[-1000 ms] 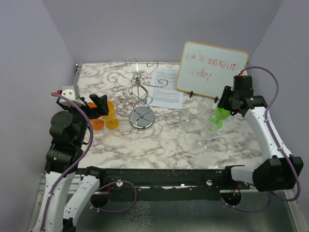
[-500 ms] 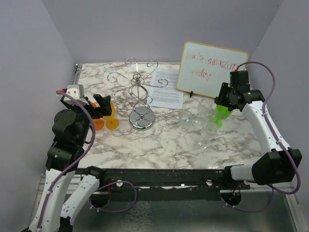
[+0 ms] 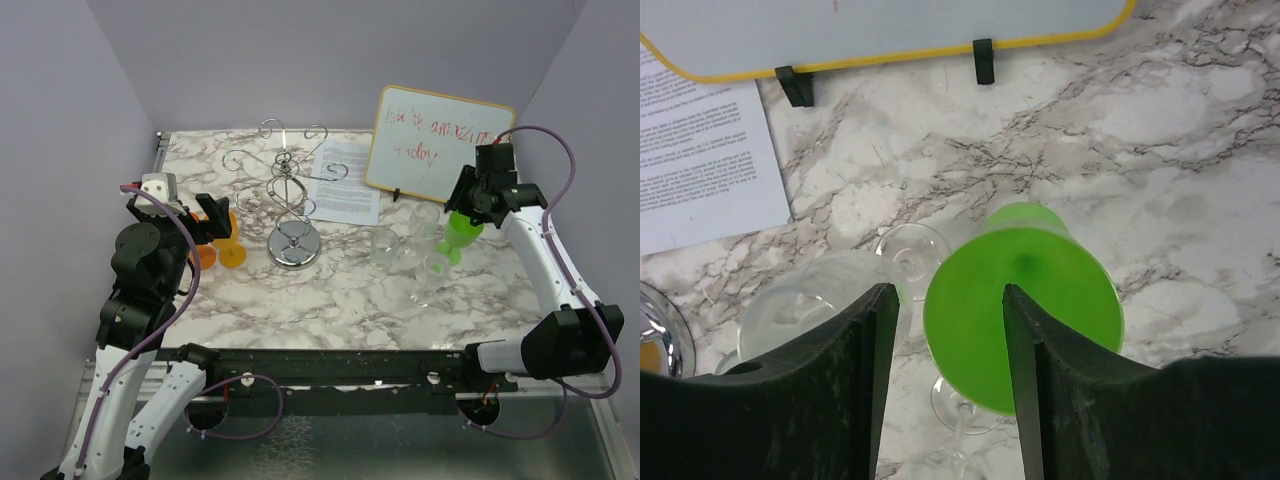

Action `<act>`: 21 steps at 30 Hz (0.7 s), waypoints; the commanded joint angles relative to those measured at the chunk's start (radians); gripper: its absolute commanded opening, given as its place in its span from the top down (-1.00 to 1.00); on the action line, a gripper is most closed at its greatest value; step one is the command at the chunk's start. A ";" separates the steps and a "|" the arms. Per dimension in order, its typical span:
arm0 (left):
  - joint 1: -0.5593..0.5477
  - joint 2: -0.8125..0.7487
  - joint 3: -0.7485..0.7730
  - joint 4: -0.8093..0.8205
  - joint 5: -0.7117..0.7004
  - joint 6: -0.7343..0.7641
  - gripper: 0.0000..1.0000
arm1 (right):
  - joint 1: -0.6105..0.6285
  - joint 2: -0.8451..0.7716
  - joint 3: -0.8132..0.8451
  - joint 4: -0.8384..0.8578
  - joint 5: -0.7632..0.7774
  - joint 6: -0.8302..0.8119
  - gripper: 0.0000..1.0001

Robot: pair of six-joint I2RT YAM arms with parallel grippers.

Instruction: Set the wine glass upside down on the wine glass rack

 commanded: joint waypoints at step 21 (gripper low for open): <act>-0.046 0.118 0.284 -0.053 0.290 -0.017 -0.98 | 0.021 -0.133 0.063 0.089 0.094 0.046 0.99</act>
